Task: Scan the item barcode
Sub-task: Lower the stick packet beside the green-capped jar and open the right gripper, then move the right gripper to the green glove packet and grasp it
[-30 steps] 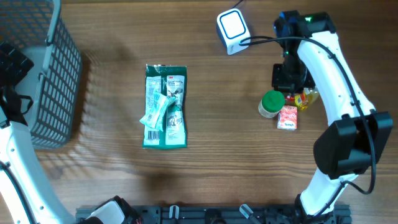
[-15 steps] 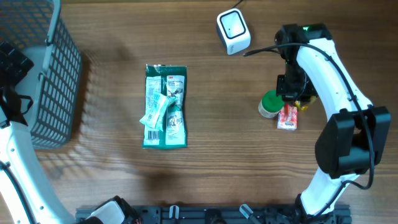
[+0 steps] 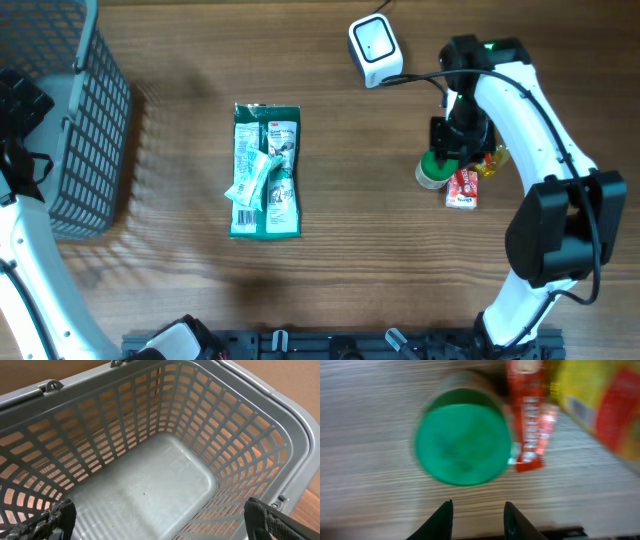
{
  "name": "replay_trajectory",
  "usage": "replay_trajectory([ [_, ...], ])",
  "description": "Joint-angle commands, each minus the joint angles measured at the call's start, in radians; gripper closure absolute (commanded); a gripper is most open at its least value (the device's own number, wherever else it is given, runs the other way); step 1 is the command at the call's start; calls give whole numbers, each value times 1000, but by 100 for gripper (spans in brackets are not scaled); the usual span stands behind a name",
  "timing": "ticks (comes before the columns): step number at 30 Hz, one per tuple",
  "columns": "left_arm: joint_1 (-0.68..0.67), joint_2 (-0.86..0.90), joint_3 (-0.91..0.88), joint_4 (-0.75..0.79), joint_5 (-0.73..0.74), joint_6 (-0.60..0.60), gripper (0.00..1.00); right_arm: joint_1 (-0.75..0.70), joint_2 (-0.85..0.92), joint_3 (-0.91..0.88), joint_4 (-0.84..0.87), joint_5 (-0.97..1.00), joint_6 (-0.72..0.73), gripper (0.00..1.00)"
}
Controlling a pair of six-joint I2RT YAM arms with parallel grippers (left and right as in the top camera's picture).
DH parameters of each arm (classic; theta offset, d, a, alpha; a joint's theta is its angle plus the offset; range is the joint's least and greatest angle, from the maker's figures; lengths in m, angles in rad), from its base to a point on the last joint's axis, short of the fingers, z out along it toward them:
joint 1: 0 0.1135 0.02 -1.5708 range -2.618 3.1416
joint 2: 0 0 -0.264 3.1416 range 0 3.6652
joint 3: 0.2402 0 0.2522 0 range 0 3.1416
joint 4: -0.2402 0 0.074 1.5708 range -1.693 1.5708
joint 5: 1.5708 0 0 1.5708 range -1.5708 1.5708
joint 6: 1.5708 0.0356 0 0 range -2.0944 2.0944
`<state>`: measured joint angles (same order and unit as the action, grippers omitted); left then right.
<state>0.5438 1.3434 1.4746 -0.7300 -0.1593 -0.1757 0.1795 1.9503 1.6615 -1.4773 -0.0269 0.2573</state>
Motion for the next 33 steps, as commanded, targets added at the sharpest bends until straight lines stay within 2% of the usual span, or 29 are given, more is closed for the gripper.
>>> replay_trajectory([
  [1,4,-2,6,3,5,18,0,75,-12,-1,40,-150,-29,67],
  [6,4,-2,6,3,5,18,0,227,-12,-1,200,-290,-17,66],
  [12,4,-2,6,2,5,18,0,429,-10,-2,479,-270,77,61],
  [13,4,-2,6,3,5,18,0,464,-10,-2,540,-235,114,51],
  [14,4,-2,6,3,5,18,0,487,-10,-2,583,-205,134,46],
  [19,4,-2,6,3,5,18,0,548,-10,-2,697,-60,164,40],
  [27,4,-2,6,3,5,18,0,550,40,-2,716,-39,166,41],
  [33,4,-2,6,3,5,18,0,550,137,-2,639,-14,216,56],
])
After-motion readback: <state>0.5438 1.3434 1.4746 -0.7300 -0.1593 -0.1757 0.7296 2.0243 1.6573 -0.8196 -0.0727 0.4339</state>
